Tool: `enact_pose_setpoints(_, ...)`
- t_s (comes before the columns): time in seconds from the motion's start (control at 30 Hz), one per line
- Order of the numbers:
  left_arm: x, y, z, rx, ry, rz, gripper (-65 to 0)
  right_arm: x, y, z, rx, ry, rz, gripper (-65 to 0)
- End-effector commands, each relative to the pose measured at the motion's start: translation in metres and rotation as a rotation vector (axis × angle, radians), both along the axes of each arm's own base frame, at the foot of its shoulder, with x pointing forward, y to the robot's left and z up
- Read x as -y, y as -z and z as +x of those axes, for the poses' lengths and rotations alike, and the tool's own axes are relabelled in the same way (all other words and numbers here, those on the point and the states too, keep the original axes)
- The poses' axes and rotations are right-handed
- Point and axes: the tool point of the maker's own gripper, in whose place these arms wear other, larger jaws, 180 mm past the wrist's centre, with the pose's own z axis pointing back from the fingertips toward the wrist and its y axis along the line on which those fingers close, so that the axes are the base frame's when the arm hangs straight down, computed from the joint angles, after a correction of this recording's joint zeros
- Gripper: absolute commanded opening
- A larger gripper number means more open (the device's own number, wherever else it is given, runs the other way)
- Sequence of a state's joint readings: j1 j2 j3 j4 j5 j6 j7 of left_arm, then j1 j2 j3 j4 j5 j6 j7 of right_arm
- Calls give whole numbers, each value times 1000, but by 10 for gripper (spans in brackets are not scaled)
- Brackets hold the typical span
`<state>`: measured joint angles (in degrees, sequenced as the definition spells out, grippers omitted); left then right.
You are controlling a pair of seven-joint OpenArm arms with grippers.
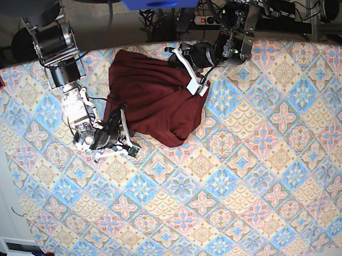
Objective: Layout the t-shirt on the table in an organized manner, then fold the t-shirt properly
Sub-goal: 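Grasp the shirt bundle's edges with both grippers and fold it over, then press and square the folded shirt with both grippers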
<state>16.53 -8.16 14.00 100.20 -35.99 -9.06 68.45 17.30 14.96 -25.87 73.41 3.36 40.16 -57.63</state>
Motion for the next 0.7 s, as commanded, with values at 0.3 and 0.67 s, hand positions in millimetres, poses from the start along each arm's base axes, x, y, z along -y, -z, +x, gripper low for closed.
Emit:
enact_pose_setpoints(0.3,-7,10,51,55,-32,36,-650,15,-17,-29,50,-55,-92,-650)
enact_pose_setpoints(0.67,-12,0,104,115,-43,55,-650,37,-37,-63,93,-10,-121,-650)
